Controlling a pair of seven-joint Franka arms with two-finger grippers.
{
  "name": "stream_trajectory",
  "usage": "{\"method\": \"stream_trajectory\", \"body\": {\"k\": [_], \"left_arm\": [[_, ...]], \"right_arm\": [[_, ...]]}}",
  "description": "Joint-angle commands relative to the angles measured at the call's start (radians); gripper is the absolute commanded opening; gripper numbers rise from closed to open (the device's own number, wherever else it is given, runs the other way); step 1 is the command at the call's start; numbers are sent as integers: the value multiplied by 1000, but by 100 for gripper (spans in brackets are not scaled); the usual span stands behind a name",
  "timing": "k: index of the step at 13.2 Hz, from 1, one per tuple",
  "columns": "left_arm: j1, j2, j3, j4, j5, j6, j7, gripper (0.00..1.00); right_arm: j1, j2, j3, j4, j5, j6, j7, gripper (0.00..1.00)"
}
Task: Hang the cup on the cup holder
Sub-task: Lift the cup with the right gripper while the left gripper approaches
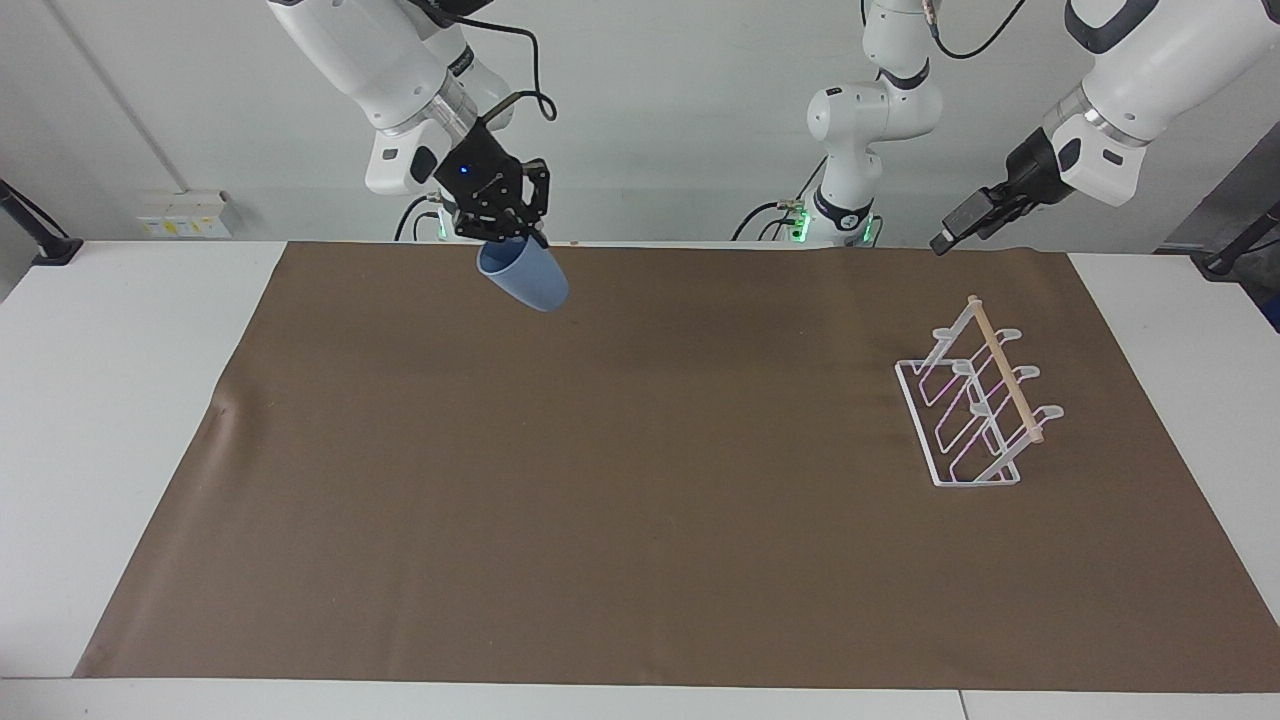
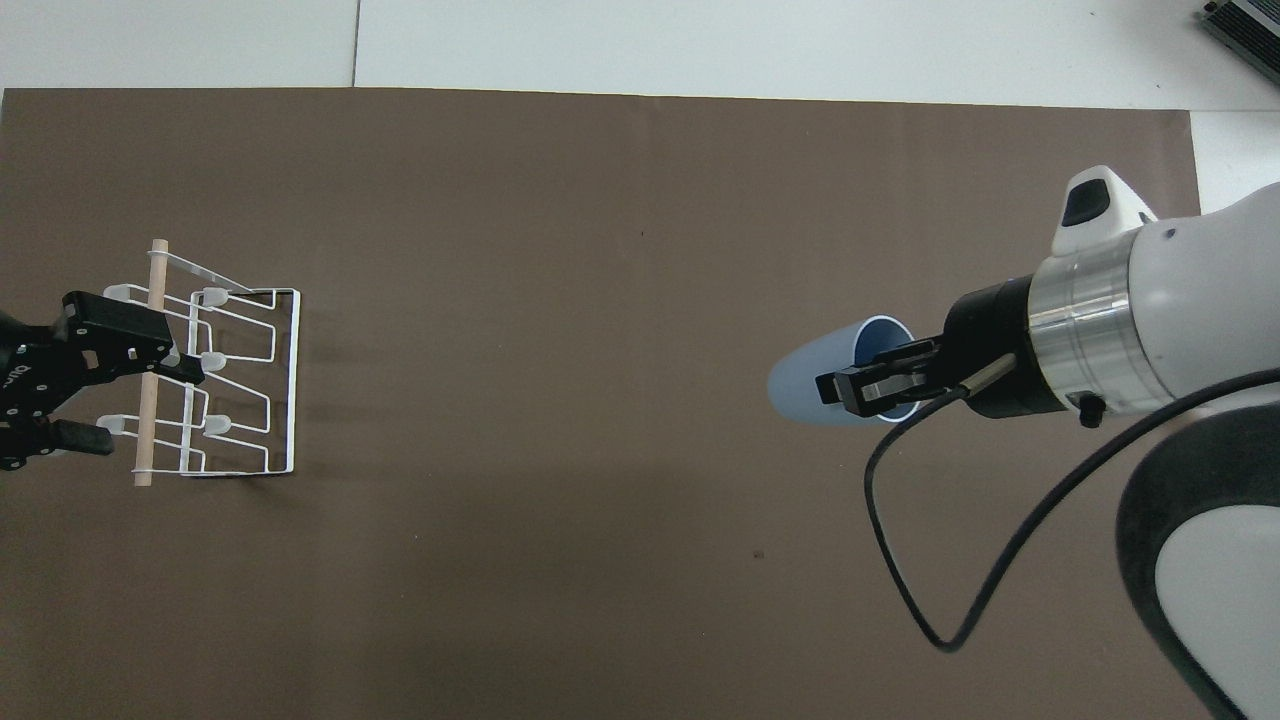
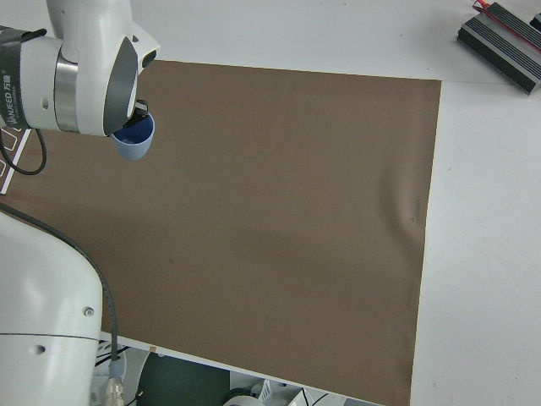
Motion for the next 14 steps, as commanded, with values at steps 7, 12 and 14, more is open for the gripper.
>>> {"method": "stream_trajectory", "body": {"k": [7,12,14], "left_arm": [[31,-156,-3,-280,-462,250,-677,100],[55,-153,-1,-272,-646,247,-750,100],[60,-153,0,-269,-680,230,-750,100]], "right_arm": [[204,-5,108,-22,374,522,311,0],[215,-11,172,-24,517,619,397,0],[215,-11,179,-31,520,625,420,0]]}}
